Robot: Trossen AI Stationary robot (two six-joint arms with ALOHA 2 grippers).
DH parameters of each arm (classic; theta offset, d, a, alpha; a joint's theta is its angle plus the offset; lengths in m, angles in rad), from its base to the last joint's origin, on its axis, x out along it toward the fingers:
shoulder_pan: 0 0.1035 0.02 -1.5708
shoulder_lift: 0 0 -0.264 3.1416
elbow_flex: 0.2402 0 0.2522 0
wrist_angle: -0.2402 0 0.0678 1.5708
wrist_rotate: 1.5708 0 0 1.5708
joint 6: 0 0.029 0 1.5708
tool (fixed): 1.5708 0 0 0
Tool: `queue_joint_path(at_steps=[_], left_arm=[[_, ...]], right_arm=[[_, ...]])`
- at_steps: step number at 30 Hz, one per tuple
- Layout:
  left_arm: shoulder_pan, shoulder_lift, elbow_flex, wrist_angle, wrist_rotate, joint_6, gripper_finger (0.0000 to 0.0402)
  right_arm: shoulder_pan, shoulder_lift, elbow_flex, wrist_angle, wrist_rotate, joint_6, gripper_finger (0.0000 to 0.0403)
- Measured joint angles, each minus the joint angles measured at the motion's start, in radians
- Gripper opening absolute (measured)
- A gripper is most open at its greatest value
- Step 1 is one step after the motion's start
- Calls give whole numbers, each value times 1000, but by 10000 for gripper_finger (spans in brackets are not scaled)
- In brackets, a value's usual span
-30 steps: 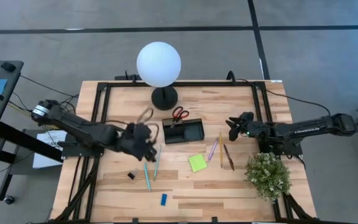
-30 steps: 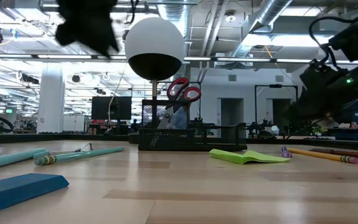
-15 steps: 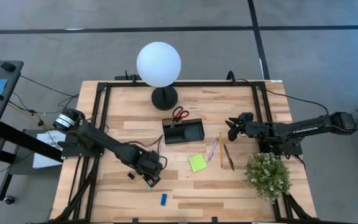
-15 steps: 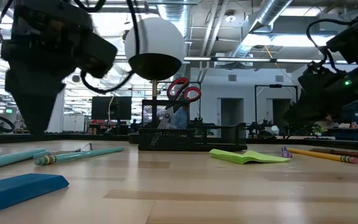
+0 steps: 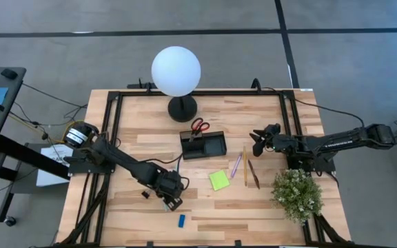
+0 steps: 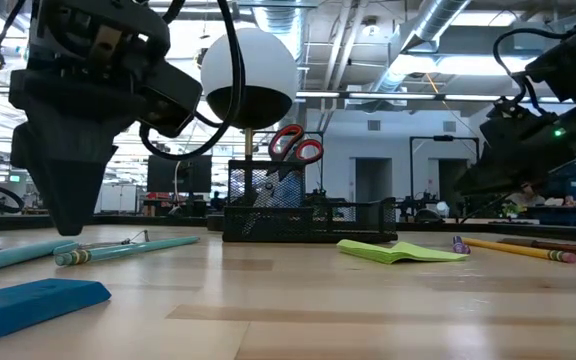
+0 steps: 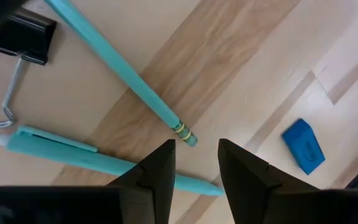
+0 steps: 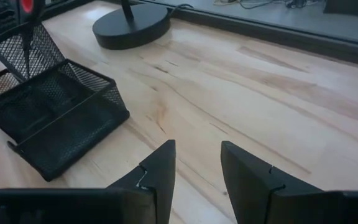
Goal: Pick and place office supplies into organizer
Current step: Put the light blue pencil into the desk organizer
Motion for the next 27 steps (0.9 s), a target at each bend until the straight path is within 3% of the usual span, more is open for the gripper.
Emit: queue_joint_path(at_steps=[12,20,27], left_arm=[[-12,4,0,1,-34,-70,166],[-33,86,8,42,-47,-138,169],[-34,101,10,-19,-40,-222,169]], right_arm=[[0,0,0,0,-7,-1,122],[0,8,2,1,-7,-1,122],[0,37,1,10,-8,14,122]])
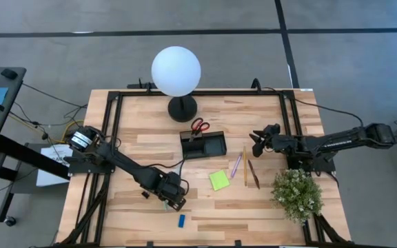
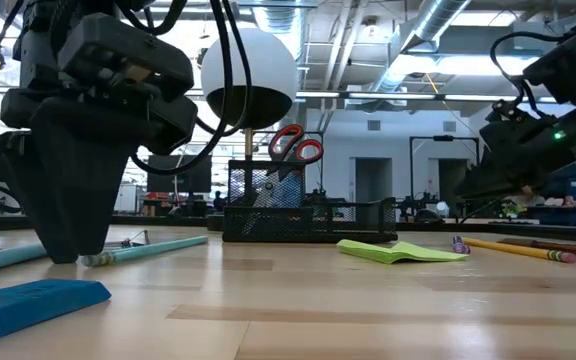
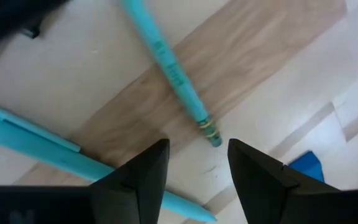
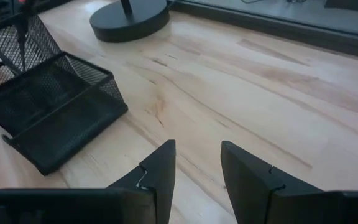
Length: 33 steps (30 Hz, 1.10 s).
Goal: Pick and place office supplies into organizer
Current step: Put the light blue pencil into the desk organizer
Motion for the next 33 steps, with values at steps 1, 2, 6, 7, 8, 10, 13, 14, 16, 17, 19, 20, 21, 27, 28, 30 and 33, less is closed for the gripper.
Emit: queue_joint_path(at_steps=[1,2,6,7,8,10,13,14,16,17,19,20,21,27,28,30,33], left_arm=[[0,0,0,-7,1,-9,169],[0,0,0,-13,1,-18,169],[12,1,0,-15,2,-47,169],[18,1,0,-14,2,-50,169],[23,1,0,-10,2,-49,169],[34,1,-2,0,11,-34,169],[50,7,19,-21,20,-20,169],[53,9,25,-26,20,-20,169],[62,9,34,-33,21,-22,169],[64,10,38,-38,21,-28,169],[66,10,42,-43,27,-38,169],[68,10,47,-49,34,-44,169],[70,11,51,-56,43,-52,169],[81,20,99,-164,31,-98,169],[85,20,101,-171,31,-111,169],[92,19,102,-176,32,-127,169],[100,19,103,-215,35,-128,169]], right_arm=[[0,3,0,-1,0,0,122],[0,8,0,-2,0,0,122],[0,22,0,13,0,17,122],[0,24,0,13,0,19,122],[0,27,0,17,1,21,122],[0,32,0,25,0,21,122],[0,34,0,41,0,21,122],[0,34,0,44,1,21,122],[0,34,0,53,1,21,122],[0,34,0,59,1,21,122],[0,34,0,62,1,21,122],[0,34,0,62,1,21,122],[0,34,0,62,1,20,122],[0,34,0,60,1,20,122],[0,34,0,62,1,20,122],[0,34,0,62,1,20,122],[0,34,0,61,1,19,122]])
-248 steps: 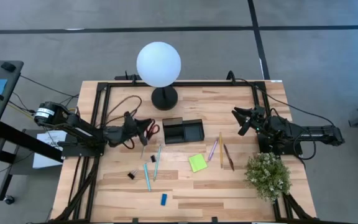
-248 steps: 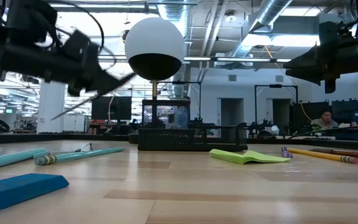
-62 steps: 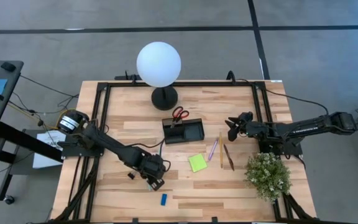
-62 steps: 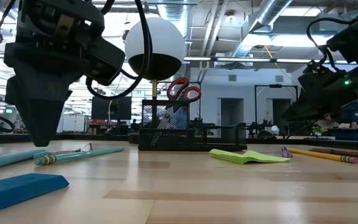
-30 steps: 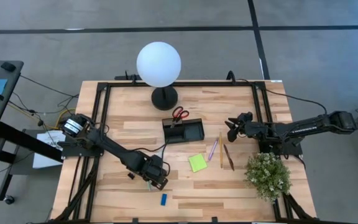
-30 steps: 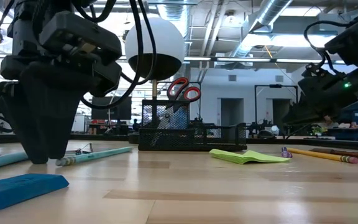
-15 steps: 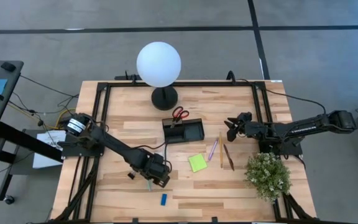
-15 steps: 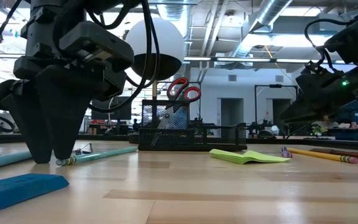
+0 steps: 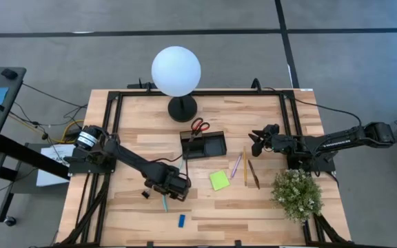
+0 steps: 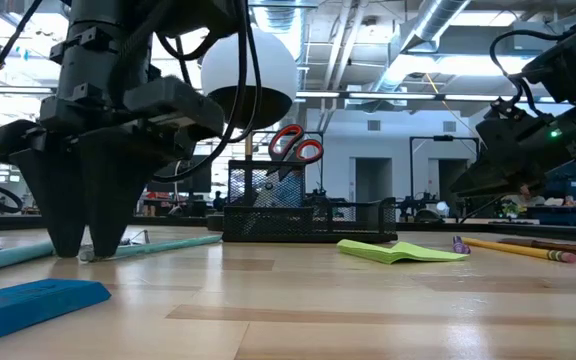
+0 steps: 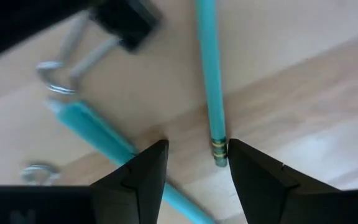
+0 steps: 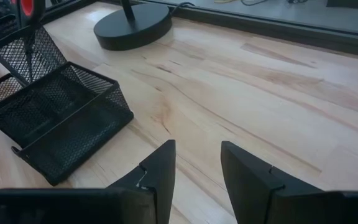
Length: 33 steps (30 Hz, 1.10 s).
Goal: Pick and place office supplies into organizer
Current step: Put the light blue pencil into the desk organizer
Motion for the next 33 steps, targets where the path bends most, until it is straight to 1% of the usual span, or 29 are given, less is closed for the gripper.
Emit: queue_joint_path(at_steps=[5,12,16,19,21,27,33], left_arm=[[8,-1,0,-86,2,-36,169],[8,-2,0,-86,11,-40,169],[-6,-2,0,-86,68,-56,169],[-27,-2,0,-86,134,-64,169],[-40,-2,0,-84,147,-72,169],[-57,-4,-7,-86,65,-58,169],[-53,-5,-7,-86,10,-20,169]], right_arm=[[0,0,0,-6,0,-8,122],[0,0,0,-13,0,-10,122],[0,0,0,-15,0,-11,122],[0,0,0,-15,0,-10,122],[0,0,0,-15,0,-10,122],[0,0,0,-15,0,-9,122],[0,0,0,-14,0,-8,122]])
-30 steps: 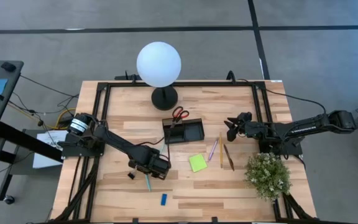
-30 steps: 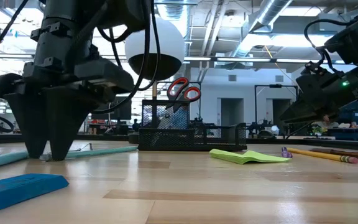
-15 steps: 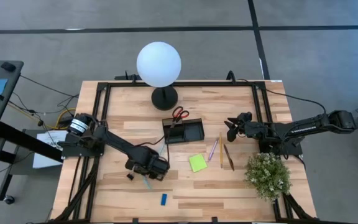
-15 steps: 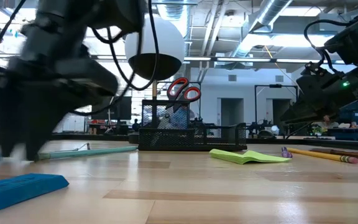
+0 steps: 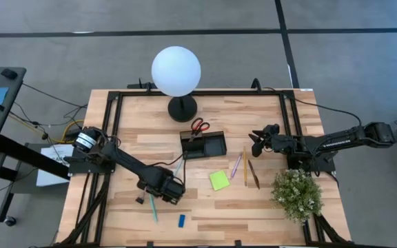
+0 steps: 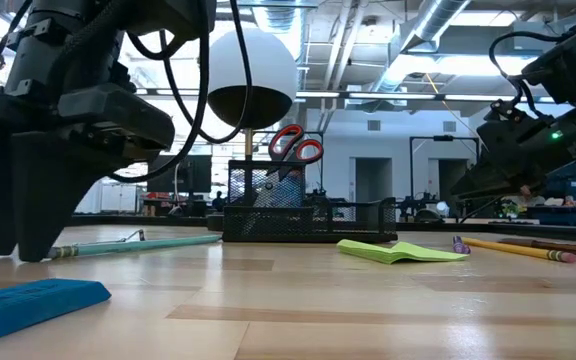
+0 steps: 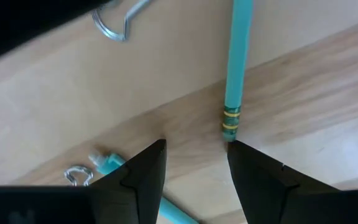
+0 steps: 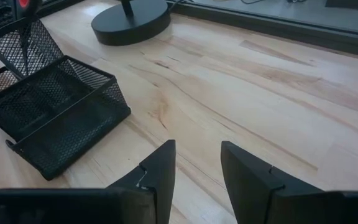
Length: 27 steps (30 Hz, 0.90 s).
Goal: Pick and place office supplies into organizer
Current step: Put the light blue pencil into the desk organizer
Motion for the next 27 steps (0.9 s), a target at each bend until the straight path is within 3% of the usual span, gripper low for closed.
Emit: queue_joint_path(at_steps=[7,19,27], left_arm=[[0,-1,0,3,-49,5,169],[0,0,-1,75,-15,23,169],[2,0,0,67,-47,34,169]], right_arm=[[0,0,0,4,0,0,122],[0,0,0,4,0,0,122],[0,0,0,4,0,1,122]])
